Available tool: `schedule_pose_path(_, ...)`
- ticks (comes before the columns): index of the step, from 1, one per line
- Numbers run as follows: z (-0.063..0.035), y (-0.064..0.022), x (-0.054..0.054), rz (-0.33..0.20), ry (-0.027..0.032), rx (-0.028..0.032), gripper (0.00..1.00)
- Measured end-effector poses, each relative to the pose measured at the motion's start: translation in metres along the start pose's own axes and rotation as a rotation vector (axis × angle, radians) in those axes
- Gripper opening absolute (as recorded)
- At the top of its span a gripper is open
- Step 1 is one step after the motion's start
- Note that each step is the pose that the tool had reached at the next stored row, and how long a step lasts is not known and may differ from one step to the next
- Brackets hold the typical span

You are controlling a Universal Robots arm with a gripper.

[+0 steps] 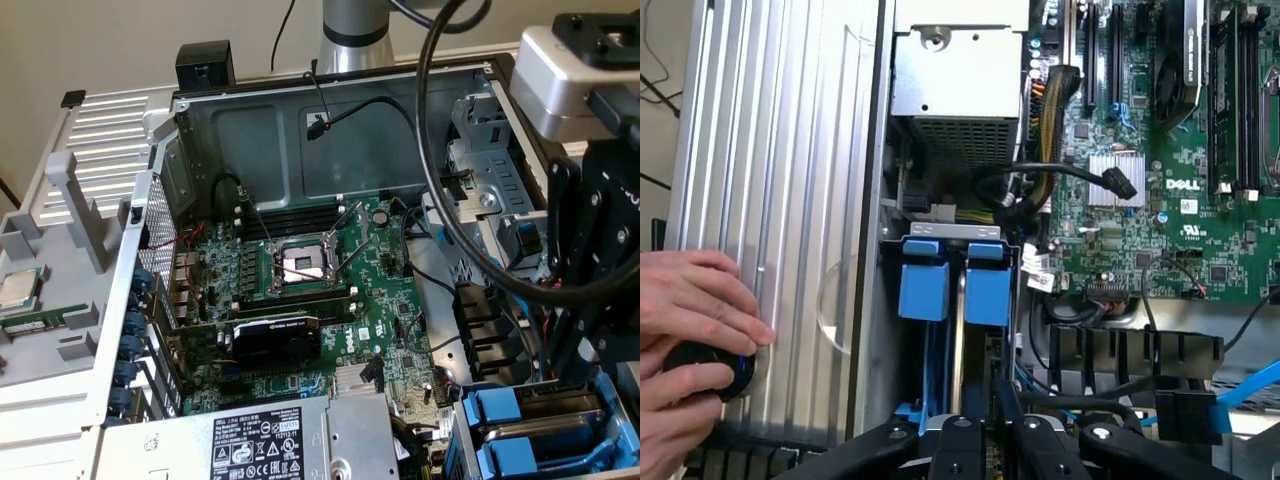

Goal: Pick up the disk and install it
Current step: 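Insert the first disk wire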

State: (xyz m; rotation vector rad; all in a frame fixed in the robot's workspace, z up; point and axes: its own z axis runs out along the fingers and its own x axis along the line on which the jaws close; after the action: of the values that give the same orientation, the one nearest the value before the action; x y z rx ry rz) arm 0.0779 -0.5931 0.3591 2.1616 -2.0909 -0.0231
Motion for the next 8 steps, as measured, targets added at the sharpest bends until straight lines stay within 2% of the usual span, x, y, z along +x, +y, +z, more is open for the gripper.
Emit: schedule_pose_path(8, -0.0001, -0.0005, -0.0008, 0.006, -0.0007, -0.0005, 0.17)
